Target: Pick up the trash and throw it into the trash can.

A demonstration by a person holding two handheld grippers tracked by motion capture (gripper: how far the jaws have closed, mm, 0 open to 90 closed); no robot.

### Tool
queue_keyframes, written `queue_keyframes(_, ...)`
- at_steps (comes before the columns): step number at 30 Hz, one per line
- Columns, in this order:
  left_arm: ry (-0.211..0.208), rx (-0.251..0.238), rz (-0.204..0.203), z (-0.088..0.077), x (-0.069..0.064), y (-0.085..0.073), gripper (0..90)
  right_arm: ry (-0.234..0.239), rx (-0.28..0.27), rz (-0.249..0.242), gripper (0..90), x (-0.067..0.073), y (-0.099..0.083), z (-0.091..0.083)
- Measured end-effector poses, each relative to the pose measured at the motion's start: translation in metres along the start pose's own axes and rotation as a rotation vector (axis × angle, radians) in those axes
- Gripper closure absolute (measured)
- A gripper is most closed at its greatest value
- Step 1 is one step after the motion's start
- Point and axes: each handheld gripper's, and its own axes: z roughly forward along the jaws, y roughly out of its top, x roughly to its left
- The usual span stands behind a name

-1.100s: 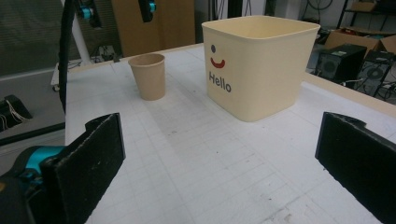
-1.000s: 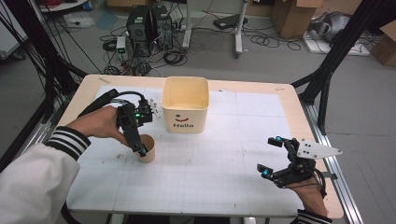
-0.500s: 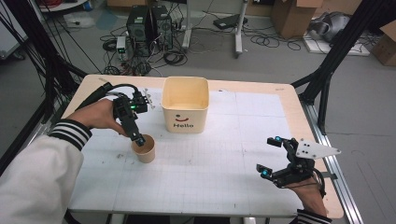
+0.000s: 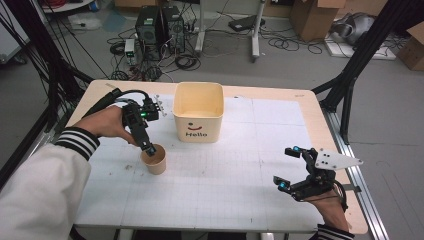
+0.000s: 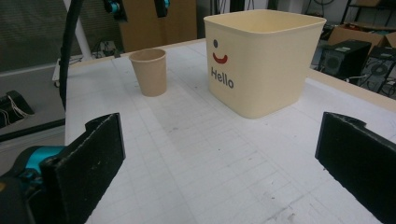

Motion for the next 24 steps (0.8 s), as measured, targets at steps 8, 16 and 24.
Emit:
queue_keyframes(8, 0.009, -0.004, -0.013, -0.001, 0.001, -0.001, 1.8, 0.001, 0.000, -0.002, 0.3, 0.000, 0.001, 0.000)
queue_keyframes(16, 0.023, -0.009, -0.028, 0.000, 0.003, -0.001, 1.8, -0.001, -0.005, 0.000, 0.3, 0.000, 0.000, -0.002)
queue_keyframes(24, 0.011, -0.016, -0.033, 0.011, 0.004, -0.004, 1.7, -0.001, -0.004, 0.003, 0.3, -0.001, 0.000, -0.002)
